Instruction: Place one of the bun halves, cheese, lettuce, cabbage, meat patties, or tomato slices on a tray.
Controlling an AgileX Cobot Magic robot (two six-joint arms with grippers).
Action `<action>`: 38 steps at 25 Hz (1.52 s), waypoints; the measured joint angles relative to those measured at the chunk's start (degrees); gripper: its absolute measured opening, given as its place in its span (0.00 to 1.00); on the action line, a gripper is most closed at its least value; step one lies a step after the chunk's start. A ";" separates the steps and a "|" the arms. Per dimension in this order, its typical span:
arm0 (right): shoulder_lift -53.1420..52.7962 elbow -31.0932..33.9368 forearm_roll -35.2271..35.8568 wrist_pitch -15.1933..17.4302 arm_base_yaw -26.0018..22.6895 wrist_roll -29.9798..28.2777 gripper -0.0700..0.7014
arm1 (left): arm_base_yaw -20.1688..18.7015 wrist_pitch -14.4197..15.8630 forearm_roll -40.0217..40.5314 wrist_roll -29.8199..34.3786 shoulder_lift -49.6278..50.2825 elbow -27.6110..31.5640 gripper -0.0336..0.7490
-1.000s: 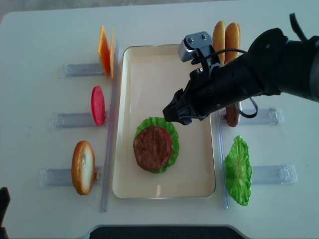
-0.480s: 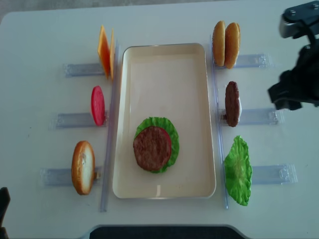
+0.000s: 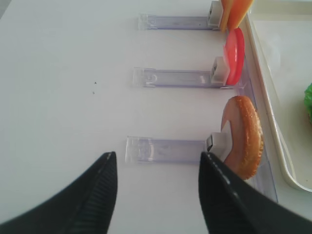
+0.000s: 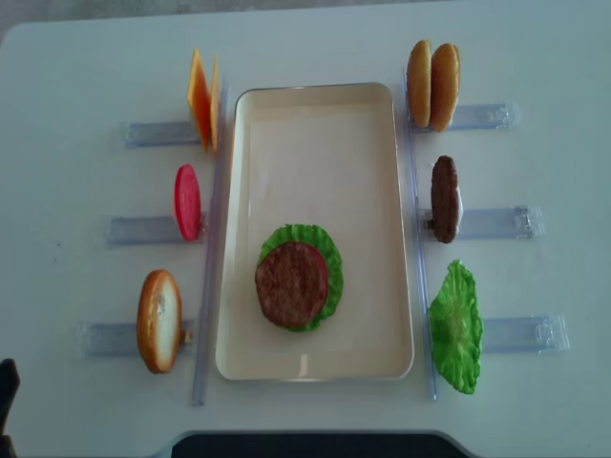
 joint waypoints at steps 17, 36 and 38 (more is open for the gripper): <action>-36.30 10.06 0.69 1.03 -0.05 0.19 0.55 | 0.00 0.00 0.00 0.00 0.00 0.00 0.56; -59.54 26.47 0.69 -3.54 0.02 -1.94 0.55 | 0.00 0.00 0.00 0.00 0.00 0.00 0.56; -59.54 26.47 0.69 -3.60 0.52 -1.94 0.55 | 0.00 0.00 0.00 0.00 0.00 0.00 0.56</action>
